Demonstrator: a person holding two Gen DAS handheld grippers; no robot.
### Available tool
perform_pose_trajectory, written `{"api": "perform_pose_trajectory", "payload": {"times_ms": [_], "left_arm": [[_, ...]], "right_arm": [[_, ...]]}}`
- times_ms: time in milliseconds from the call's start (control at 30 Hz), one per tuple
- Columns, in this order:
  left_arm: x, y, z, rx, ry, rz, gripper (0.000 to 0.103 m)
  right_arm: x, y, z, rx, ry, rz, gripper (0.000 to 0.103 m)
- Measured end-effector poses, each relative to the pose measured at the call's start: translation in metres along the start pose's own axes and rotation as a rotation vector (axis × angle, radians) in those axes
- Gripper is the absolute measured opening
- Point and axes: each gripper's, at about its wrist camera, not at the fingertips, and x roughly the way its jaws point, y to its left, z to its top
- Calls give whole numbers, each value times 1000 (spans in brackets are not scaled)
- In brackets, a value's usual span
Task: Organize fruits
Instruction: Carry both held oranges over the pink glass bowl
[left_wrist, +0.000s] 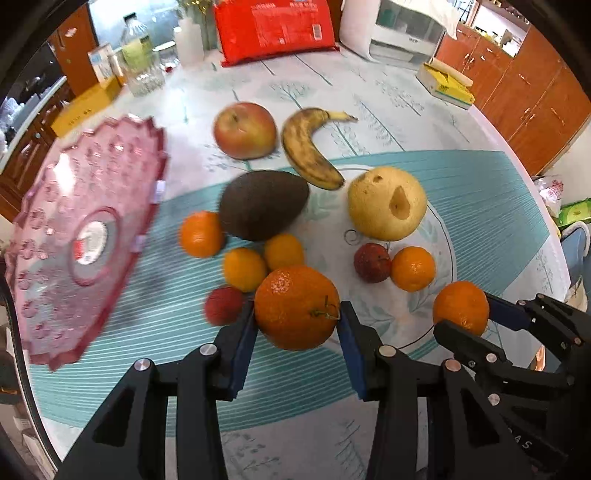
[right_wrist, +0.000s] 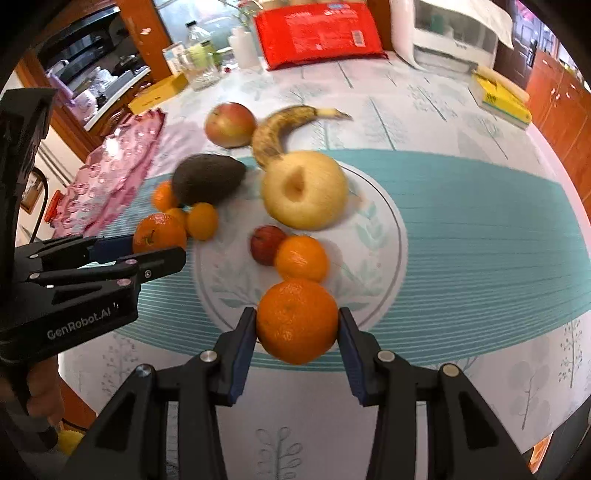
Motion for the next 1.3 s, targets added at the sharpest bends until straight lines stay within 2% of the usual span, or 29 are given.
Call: {"api": "perform_pose_trajectory", "payload": {"times_ms": [533,700,833,1100,1300], "left_arm": [[-100,79,-12,-115,-146,69,42],[-127,113,-7,-157,-206,131,42],[-144,141,2,-186,-247,210,42],[-160,189,24,-232,-287,310,42],[-138,221,47,-282,-256,348,42]], "right_arm": [[-61,90,45,-207,-144,43,44],[-77,119,71,-276,-191,55,44],[-82,142,98,-321,-222,63,44],[-70,180,163,-325,-249,107,44],[-27,200,198,-268,-180,152,44]]}}
